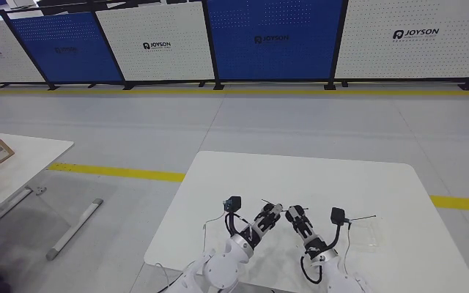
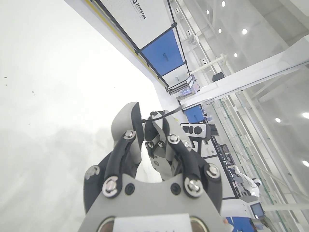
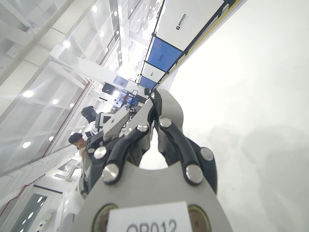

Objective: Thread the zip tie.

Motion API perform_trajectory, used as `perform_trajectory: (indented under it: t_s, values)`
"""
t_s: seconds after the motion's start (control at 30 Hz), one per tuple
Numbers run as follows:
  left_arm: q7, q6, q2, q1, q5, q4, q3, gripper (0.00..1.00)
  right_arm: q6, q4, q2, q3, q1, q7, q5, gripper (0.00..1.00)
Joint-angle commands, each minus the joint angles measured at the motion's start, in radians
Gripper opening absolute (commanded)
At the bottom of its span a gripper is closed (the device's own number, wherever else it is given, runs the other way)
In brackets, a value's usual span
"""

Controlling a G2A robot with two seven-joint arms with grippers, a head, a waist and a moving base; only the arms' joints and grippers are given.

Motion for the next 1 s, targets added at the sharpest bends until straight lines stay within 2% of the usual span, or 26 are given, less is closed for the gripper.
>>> perform_trajectory:
  t_s: [0.0, 0.07, 0.23, 0.53, 0.6, 0.67, 0.97]
  values:
    - [-0.001, -0.004, 0.001, 0.006, 0.009, -0.004, -0.001, 0.39, 0.002, 0.003, -0.001, 0.000, 0.002, -0.001, 0.001, 0.00]
    - [-0.002, -0.006, 0.002, 0.010, 0.013, -0.008, -0.002, 0.30, 0.004, 0.005, -0.002, 0.000, 0.003, -0.002, 0.000, 0.00]
    - [0.008, -0.007, 0.003, 0.015, 0.010, -0.011, -0.008, 0.15, 0.005, 0.008, -0.005, -0.001, 0.003, -0.002, -0.003, 0.00]
    - [0.021, -0.003, 0.000, 0.011, 0.007, -0.004, -0.006, 0.08, 0.004, 0.012, -0.008, 0.001, 0.004, 0.002, -0.012, 0.00]
    - [0.022, -0.002, 0.000, 0.010, 0.006, -0.002, -0.005, 0.02, 0.003, 0.012, -0.009, 0.000, 0.003, 0.003, -0.016, 0.00]
    - [0.024, -0.002, 0.000, 0.009, 0.006, -0.002, -0.005, 0.00, 0.004, 0.011, -0.009, 0.001, 0.002, 0.003, -0.019, 0.00]
    - [-0.006, -0.023, 0.002, 0.014, 0.011, -0.007, -0.004, 0.00, 0.010, 0.011, -0.013, -0.003, 0.003, 0.005, -0.033, 0.00]
